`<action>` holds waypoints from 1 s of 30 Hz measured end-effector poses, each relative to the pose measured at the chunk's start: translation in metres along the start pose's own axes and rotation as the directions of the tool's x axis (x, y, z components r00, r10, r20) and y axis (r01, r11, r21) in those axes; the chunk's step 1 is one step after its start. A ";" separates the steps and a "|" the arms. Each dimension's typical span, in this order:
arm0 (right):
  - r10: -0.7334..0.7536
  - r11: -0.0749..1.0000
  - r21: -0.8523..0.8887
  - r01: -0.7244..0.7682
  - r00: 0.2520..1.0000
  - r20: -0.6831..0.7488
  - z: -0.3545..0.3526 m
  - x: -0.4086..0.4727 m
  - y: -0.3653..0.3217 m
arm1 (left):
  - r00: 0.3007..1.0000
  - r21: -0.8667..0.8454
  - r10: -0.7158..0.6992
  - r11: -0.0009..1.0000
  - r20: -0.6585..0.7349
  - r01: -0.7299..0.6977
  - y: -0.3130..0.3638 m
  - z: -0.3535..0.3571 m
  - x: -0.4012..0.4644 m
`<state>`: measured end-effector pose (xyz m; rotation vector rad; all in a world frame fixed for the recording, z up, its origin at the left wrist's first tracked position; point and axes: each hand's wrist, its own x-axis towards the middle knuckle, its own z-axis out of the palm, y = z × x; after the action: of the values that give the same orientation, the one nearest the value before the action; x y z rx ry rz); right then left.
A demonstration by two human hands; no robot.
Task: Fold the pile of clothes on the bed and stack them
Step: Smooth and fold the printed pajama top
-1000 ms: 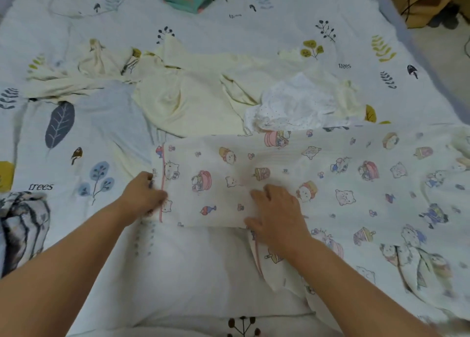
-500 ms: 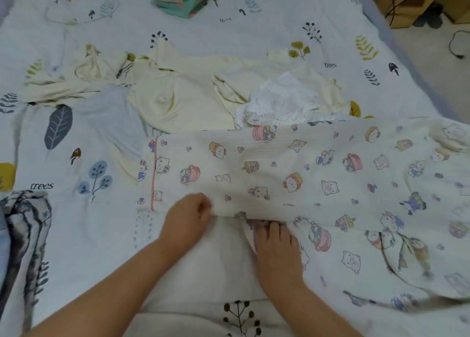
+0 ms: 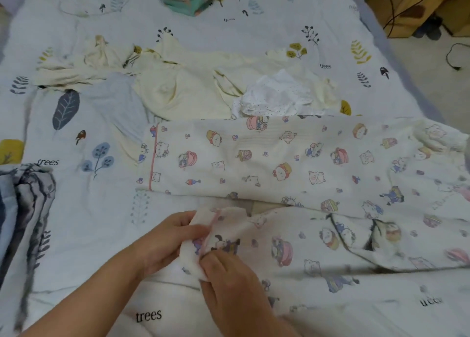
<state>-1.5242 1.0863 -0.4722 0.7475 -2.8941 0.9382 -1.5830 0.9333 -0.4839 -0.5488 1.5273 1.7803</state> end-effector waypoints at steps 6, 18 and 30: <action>-0.078 0.988 0.139 0.068 0.994 0.070 -0.017 -0.010 -0.019 | 0.953 0.443 0.113 0.896 -0.282 0.025 -0.003 -0.038 -0.052; 0.528 0.824 -0.314 -0.472 0.840 0.124 -0.038 0.002 0.131 | 0.685 0.226 0.076 0.965 -0.725 0.132 -0.080 -0.087 -0.044; 0.509 0.772 -0.482 -0.414 0.857 0.080 -0.042 0.025 0.169 | 0.598 0.612 0.292 0.654 -0.746 0.444 -0.058 -0.089 -0.010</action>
<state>-1.6272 1.2181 -0.5275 0.0858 -3.3581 0.1484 -1.5446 0.8466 -0.5338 -1.0297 2.6091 0.5499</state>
